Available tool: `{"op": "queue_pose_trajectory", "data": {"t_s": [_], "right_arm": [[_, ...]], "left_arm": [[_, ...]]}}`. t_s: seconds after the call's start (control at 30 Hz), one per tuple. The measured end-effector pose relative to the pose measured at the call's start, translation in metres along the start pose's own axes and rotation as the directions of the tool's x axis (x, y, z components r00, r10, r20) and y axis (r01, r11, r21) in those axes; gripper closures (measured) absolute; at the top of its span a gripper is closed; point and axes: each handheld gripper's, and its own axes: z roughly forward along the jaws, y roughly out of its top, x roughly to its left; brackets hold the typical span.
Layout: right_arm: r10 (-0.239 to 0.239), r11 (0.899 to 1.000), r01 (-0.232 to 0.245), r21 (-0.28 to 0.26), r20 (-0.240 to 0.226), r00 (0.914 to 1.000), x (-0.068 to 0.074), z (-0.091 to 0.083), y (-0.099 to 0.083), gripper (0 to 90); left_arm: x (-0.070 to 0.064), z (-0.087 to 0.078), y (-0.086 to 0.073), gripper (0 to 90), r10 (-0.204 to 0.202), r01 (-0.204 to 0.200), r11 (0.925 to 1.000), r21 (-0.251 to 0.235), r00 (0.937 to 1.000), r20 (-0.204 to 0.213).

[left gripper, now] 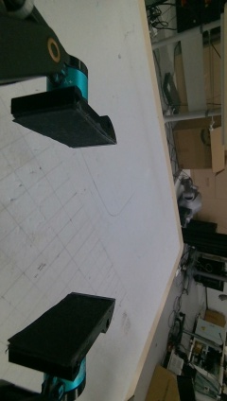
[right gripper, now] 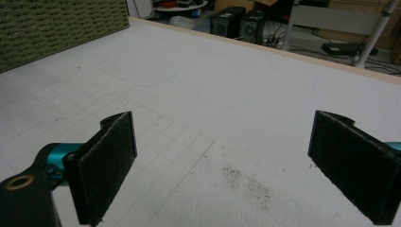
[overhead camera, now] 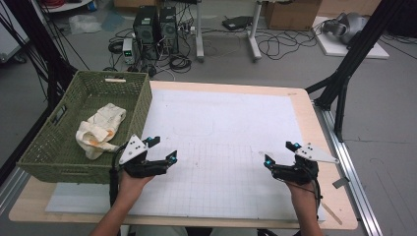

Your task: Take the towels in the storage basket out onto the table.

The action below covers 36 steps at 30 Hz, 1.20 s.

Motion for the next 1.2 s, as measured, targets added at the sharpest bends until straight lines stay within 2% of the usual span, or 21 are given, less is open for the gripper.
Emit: {"op": "queue_pose_trajectory", "data": {"t_s": [0.27,0.53,0.67,0.9,1.0,1.2], "right_arm": [[-0.005,1.0,0.005,0.01,0.002,1.0,-0.003,-0.001,-0.004,7.9],[-0.017,1.0,0.017,0.005,0.002,0.9999,0.001,0.0,-0.001,7.9],[-0.004,1.0,0.004,-0.002,0.002,1.0,0.002,0.001,0.001,7.9],[-0.012,1.0,0.012,0.018,-0.003,0.9999,0.002,0.006,0.001,7.9],[-0.008,1.0,0.008,0.011,-0.005,1.0,0.002,0.004,0.001,7.9],[-0.023,1.0,0.024,0.016,-0.016,0.9996,0.006,0.004,0.003,7.9]], "left_arm": [[-0.008,0.006,0.003,19.3,0.019,-0.019,0.9997,0.015,0.9998,-0.002],[-0.009,0.003,0.004,19.3,0.004,-0.004,0.9999,0.01,1.0,-0.001],[-0.009,0.0,0.007,19.3,-0.007,0.007,1.0,0.006,1.0,0.004],[-0.008,-0.001,0.01,19.3,-0.019,0.019,0.9998,0.011,0.9998,-0.006],[-0.009,-0.003,0.013,19.4,-0.021,0.021,0.9997,0.008,0.9997,-0.01],[-0.013,-0.009,0.028,19.8,-0.024,0.024,0.9997,-0.005,0.9997,-0.005]]}}
